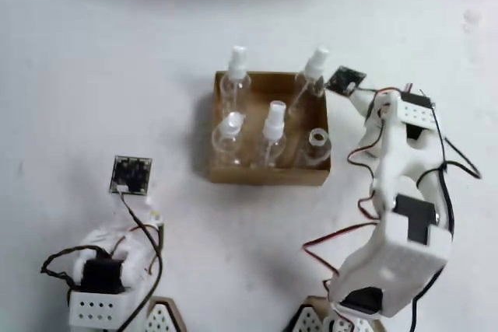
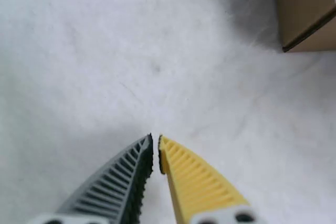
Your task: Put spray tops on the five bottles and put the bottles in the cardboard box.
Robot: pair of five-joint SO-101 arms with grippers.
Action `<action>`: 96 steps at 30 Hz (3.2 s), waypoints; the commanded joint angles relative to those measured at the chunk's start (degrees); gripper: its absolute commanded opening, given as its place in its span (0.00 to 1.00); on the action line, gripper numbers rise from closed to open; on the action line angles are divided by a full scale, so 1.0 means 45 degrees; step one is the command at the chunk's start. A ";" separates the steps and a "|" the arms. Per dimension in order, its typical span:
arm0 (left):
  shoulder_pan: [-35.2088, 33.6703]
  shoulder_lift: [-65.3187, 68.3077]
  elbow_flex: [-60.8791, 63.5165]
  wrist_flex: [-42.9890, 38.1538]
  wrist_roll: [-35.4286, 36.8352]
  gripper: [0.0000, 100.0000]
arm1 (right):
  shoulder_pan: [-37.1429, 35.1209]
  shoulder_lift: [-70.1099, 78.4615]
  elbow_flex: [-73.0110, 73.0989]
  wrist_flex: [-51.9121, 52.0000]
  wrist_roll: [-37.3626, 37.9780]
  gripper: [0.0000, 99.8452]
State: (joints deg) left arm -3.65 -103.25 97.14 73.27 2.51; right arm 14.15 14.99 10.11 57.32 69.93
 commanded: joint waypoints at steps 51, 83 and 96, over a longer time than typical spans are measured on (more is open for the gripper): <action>0.0127 -0.0010 -0.0020 -0.0039 -0.0137 0.02 | -0.1788 -1.9018 0.5978 -0.5148 -1.6860 0.01; 0.0127 -0.0010 -0.0020 -0.0039 -0.0137 0.02 | -0.3253 -1.9897 1.0139 -0.9016 -1.7543 0.02; 0.0127 -0.0010 -0.0020 -0.0039 -0.0137 0.02 | -0.3331 -2.0894 1.0608 -0.8117 -1.7582 0.02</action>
State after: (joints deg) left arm -3.65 -103.25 97.14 73.27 2.51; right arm -1.58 -78.37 56.70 21.98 -8.84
